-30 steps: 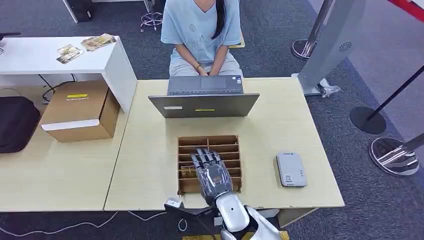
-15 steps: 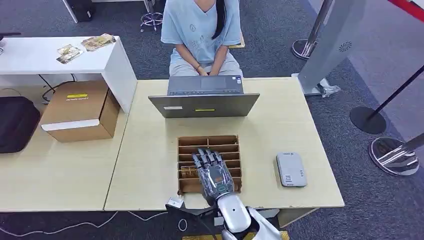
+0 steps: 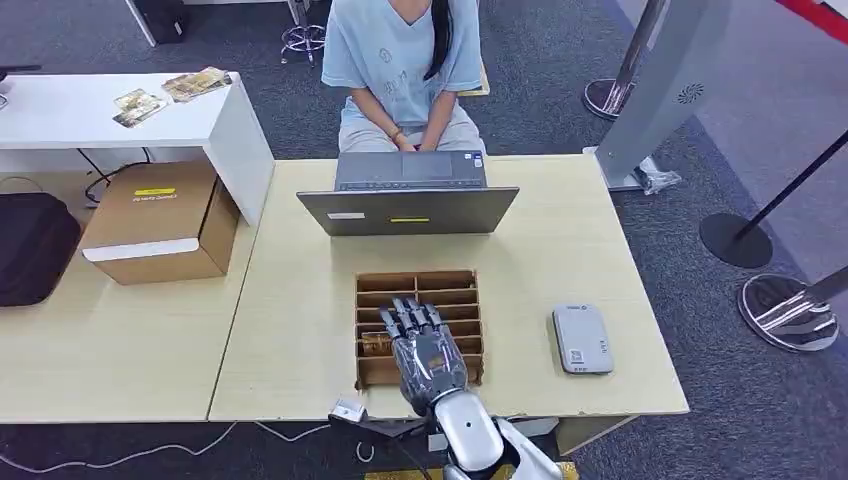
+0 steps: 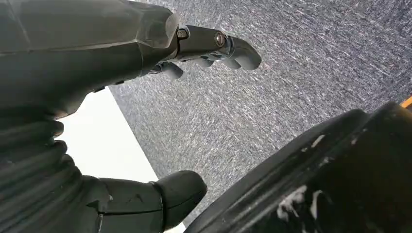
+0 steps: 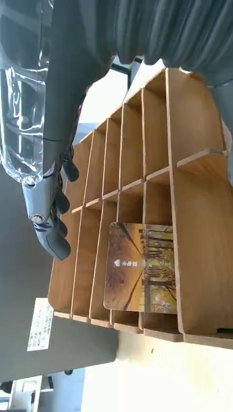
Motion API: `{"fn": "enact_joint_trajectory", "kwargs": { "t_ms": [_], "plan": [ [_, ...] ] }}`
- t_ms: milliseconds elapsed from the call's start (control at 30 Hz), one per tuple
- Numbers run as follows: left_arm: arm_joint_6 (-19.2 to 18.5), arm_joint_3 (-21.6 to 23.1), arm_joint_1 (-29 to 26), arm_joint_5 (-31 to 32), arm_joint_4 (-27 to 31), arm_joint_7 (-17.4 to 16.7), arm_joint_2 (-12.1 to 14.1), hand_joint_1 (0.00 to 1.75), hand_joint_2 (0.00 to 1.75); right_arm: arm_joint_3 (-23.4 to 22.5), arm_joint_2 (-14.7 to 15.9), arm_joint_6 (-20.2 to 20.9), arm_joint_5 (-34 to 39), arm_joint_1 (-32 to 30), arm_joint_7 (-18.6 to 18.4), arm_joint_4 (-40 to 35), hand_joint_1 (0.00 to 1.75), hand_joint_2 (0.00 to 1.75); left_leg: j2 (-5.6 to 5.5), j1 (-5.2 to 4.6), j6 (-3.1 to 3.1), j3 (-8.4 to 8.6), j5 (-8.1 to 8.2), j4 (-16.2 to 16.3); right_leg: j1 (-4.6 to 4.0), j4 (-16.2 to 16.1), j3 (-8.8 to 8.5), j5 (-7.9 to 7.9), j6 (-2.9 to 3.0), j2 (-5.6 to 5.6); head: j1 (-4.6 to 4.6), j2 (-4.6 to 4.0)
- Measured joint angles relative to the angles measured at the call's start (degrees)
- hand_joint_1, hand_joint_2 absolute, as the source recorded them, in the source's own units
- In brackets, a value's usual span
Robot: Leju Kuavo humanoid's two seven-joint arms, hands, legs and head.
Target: Pass the card to the sensor for recognition and then transmit it.
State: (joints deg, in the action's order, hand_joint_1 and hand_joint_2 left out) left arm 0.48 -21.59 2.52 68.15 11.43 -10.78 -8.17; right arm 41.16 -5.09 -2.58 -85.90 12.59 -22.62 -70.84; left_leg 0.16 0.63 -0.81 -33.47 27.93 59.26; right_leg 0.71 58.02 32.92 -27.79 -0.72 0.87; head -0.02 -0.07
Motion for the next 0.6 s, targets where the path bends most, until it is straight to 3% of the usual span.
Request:
{"fn": "enact_joint_trajectory", "kwargs": {
  "t_ms": [600],
  "plan": [
    [-0.13, 0.00, 0.00, 0.50, 0.00, 0.55, -0.02, 0.00, 1.75, 0.00, -0.33, 0.85, -0.68, 0.09, 0.63, 0.76, 0.00, 1.75, 0.00, 0.00, 0.00, 0.00, 0.00, 0.00, 0.00, 0.00, 0.00, 0.00, 0.00, 0.01, 0.02, 0.00]
  ]
}}
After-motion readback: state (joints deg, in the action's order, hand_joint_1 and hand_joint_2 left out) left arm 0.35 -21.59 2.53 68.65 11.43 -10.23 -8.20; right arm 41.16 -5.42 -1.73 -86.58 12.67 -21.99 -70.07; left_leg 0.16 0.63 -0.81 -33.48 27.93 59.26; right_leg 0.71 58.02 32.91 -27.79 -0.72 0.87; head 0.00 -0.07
